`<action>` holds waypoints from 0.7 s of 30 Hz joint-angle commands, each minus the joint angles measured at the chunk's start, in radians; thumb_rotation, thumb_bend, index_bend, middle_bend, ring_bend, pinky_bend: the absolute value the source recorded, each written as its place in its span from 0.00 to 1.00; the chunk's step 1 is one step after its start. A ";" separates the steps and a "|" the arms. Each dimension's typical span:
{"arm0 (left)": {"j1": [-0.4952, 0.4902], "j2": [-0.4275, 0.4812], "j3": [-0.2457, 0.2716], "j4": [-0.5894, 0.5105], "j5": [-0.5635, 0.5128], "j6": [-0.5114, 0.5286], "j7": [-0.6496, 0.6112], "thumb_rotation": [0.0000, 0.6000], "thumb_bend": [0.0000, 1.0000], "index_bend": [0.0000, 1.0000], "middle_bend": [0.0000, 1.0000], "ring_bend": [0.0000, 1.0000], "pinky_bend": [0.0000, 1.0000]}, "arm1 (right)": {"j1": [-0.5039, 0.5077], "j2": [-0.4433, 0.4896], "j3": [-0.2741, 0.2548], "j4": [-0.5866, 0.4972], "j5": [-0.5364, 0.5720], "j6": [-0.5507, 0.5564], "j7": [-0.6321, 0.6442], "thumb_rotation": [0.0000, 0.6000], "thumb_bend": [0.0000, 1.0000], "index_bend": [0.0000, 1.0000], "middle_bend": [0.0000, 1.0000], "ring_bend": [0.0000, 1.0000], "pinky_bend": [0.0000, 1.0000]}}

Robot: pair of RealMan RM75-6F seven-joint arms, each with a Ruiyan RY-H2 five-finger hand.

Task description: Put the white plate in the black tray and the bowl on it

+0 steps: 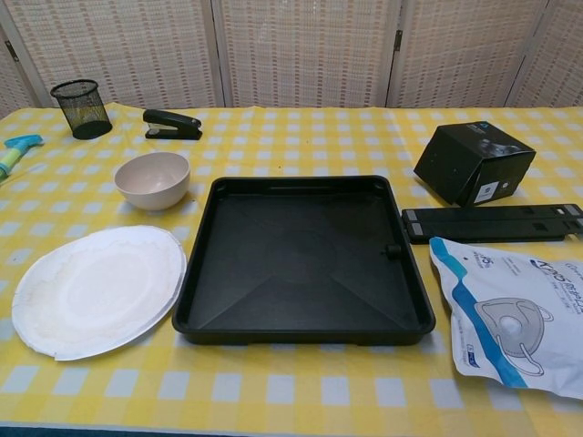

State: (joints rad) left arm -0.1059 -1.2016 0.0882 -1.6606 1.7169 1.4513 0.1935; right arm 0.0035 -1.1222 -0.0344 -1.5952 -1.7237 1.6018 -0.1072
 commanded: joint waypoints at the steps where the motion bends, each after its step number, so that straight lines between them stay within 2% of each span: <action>1: 0.003 -0.058 0.015 0.058 0.071 0.050 -0.026 1.00 0.25 0.40 1.00 0.93 1.00 | 0.007 0.001 0.000 -0.001 0.005 -0.017 0.000 1.00 0.42 0.00 0.00 0.00 0.00; 4: 0.010 -0.113 0.021 0.106 0.112 0.080 -0.026 1.00 0.25 0.49 1.00 0.99 1.00 | 0.006 0.003 0.000 -0.001 -0.002 -0.009 0.003 1.00 0.42 0.00 0.00 0.00 0.00; 7: 0.019 -0.161 0.033 0.142 0.130 0.089 -0.020 1.00 0.25 0.53 1.00 1.00 1.00 | 0.003 0.005 -0.003 0.000 -0.009 -0.002 0.008 1.00 0.42 0.00 0.00 0.00 0.00; 11: 0.019 -0.195 0.047 0.163 0.120 0.060 -0.029 1.00 0.28 0.52 1.00 1.00 1.00 | 0.003 0.006 -0.003 0.001 -0.010 -0.002 0.011 1.00 0.42 0.00 0.00 0.00 0.00; 15: 0.015 -0.227 0.051 0.194 0.107 0.032 -0.032 1.00 0.36 0.51 1.00 1.00 1.00 | 0.002 0.005 -0.003 0.000 -0.011 0.000 0.009 1.00 0.42 0.00 0.00 0.00 0.00; 21: 0.013 -0.278 0.042 0.237 0.075 0.009 -0.038 1.00 0.36 0.50 1.00 1.00 1.00 | 0.004 0.007 -0.001 -0.001 -0.007 -0.005 0.012 1.00 0.42 0.00 0.00 0.00 0.00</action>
State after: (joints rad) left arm -0.0928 -1.4668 0.1346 -1.4344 1.7992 1.4615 0.1563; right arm 0.0070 -1.1158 -0.0361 -1.5960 -1.7309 1.5975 -0.0957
